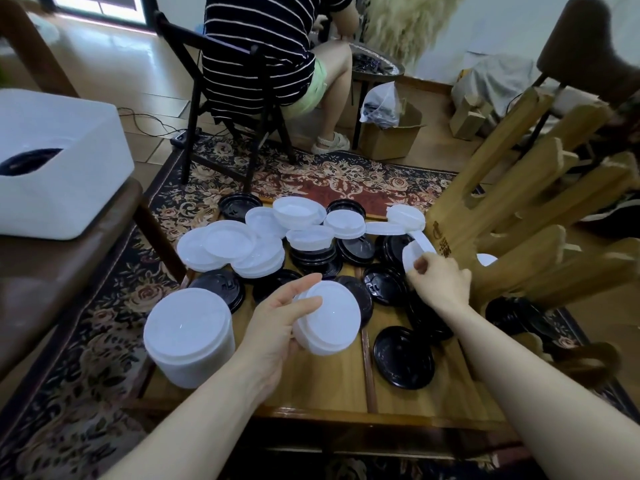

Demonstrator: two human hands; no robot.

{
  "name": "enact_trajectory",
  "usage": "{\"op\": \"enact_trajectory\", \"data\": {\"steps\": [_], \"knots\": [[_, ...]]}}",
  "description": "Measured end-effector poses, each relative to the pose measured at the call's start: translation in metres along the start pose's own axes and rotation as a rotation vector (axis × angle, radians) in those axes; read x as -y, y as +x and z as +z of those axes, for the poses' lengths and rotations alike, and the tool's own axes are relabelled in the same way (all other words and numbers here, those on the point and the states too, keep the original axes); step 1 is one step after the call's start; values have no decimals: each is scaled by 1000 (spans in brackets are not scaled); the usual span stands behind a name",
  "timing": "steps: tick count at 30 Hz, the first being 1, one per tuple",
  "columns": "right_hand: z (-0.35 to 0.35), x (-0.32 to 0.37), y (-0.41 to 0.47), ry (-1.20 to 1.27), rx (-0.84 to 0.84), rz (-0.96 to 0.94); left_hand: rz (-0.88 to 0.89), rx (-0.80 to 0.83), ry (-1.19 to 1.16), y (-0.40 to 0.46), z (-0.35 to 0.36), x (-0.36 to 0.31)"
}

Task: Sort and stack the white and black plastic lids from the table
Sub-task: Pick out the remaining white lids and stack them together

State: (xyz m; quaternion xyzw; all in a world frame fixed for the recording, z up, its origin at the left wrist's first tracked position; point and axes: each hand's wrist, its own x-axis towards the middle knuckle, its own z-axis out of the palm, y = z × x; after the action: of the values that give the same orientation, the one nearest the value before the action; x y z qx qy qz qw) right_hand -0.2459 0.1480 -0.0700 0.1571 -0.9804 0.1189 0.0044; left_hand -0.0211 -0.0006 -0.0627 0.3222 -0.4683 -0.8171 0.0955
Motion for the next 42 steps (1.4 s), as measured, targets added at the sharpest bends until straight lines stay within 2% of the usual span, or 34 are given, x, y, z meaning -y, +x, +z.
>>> {"op": "enact_trajectory", "data": {"steps": [4,8,14,17,21,25,31,37,39,42], "knots": [[-23,9,-13,297,69,76,11,9,1,-4,3,-2],[-49,18,-36,862,164,179,20,10,-2,-7,6,-3],[-69,27,-73,1478,527,331,29,-45,-41,-7,6,-1],[-62,34,-91,1684,675,316,33,-67,-78,-7,9,0],[-50,39,-104,1571,682,183,54,-59,-121,-8,12,0],[-50,40,-107,1277,756,-121,66,-56,-144,-9,11,-3],[-52,37,-104,769,545,-348,29,-56,-89,-6,7,-2],[-64,31,-101,740,680,-566,9,72,7,-8,8,-2],[-64,31,-101,696,671,-625,17,80,0,-9,10,-2],[-59,32,-100,655,589,-612,33,42,-29,-10,11,-2]]}}
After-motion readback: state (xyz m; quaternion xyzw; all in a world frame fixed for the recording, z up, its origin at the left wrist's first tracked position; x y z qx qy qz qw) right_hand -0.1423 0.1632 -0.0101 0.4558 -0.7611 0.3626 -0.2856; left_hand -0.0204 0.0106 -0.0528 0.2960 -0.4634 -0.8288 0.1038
